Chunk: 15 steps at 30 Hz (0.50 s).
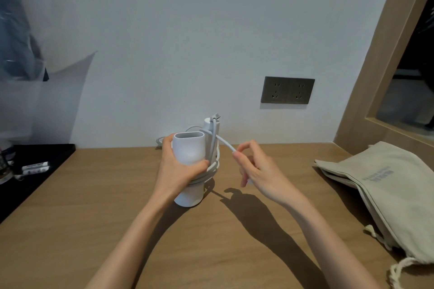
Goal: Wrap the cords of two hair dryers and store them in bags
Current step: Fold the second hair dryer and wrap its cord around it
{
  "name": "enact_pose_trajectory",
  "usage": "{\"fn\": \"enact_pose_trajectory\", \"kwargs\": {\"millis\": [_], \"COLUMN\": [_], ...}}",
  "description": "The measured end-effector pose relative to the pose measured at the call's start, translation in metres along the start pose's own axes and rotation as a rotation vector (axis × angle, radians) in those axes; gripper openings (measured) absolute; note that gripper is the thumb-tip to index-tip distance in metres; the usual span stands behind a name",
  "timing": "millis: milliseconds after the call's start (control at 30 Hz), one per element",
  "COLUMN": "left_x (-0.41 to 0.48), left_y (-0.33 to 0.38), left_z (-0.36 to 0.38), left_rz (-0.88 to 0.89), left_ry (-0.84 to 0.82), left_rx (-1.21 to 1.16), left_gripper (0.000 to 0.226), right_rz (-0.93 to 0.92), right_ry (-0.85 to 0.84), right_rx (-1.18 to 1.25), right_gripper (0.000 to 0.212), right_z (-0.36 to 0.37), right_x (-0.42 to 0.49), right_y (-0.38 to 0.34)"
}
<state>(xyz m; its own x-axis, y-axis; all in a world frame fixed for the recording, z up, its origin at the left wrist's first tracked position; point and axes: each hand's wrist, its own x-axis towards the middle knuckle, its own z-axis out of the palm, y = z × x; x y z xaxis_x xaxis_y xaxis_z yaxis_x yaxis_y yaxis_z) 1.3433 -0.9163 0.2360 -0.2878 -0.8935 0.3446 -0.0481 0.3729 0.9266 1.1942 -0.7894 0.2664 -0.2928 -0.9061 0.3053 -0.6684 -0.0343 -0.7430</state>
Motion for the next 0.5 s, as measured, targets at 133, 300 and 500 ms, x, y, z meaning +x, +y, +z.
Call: {"fn": "enact_pose_trajectory", "kwargs": {"millis": [133, 300, 500], "left_x": [0.004, 0.008, 0.008], "left_y": [-0.005, -0.007, -0.001], "left_z": [-0.004, -0.003, -0.004], "left_rz": [0.016, -0.02, -0.061], "left_ry": [-0.02, 0.017, 0.019], "left_rx": [0.037, 0.076, 0.079], "left_gripper": [0.071, 0.07, 0.067], "right_rz": [-0.051, -0.159, -0.191], "right_ry": [0.019, 0.159, 0.247], "right_rx": [-0.016, -0.198, -0.273], "right_gripper": [0.02, 0.026, 0.026], "right_z": [0.005, 0.012, 0.007], "right_x": [0.014, 0.025, 0.011], "right_y": [-0.018, -0.027, -0.019]}}
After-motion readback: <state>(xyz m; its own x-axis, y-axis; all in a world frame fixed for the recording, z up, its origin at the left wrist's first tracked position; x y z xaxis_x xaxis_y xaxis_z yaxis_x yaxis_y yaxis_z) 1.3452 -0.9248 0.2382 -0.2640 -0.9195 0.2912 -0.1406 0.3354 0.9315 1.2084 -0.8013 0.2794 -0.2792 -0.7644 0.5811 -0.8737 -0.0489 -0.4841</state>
